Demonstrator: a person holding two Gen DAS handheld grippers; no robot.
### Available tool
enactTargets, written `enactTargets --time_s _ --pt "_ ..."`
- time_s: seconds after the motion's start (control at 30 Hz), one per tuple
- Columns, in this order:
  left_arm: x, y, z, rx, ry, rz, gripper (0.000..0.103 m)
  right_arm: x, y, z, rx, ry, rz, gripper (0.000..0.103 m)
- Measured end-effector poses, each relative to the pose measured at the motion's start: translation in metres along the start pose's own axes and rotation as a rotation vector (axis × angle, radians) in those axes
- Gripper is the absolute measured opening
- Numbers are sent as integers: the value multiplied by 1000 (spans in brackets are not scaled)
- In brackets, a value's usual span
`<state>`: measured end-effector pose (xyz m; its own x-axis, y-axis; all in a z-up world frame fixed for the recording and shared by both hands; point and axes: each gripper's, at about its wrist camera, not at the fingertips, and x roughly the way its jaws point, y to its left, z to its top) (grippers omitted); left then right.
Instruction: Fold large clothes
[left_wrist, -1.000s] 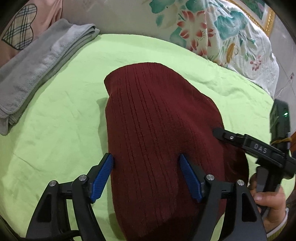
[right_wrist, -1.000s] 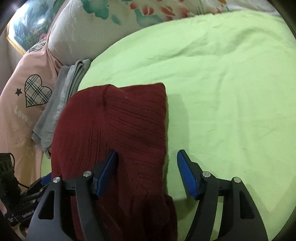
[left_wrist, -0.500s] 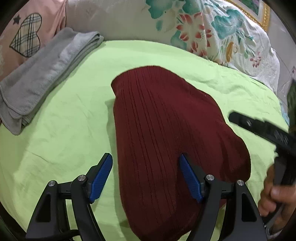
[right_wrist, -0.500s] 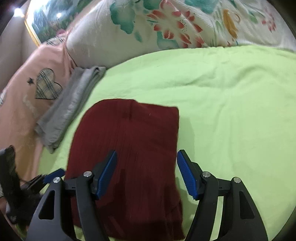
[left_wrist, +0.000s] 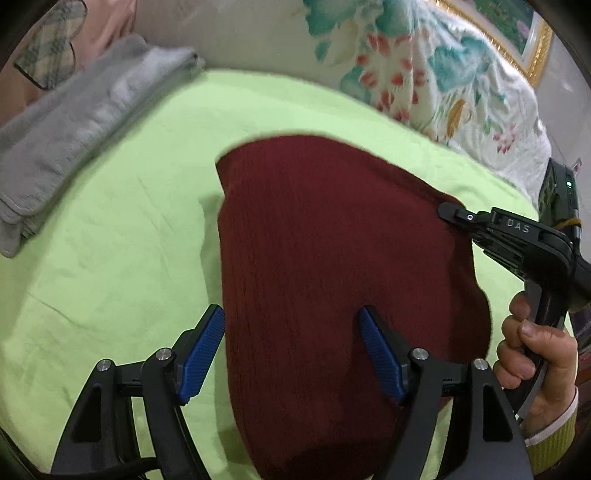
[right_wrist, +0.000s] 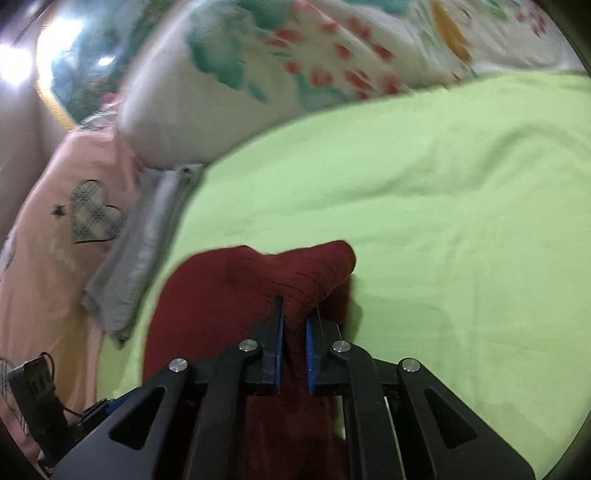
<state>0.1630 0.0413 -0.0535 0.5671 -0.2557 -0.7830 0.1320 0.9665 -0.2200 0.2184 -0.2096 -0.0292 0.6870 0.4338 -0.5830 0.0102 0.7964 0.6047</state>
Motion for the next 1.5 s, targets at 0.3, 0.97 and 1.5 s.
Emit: enactTargets --time_s 0.3,0.97,1.5 --pt "-11 22 11 -62 -29 -39 76 -4 -2 -19 22 5 -76 31" --pt "-19 -18 -1 67 -49 -10 50 -25 24 -56 -50 58 3 22" --pt "-78 11 -87 16 -66 48 82 -99 43 -134 -156 47 -16 47"
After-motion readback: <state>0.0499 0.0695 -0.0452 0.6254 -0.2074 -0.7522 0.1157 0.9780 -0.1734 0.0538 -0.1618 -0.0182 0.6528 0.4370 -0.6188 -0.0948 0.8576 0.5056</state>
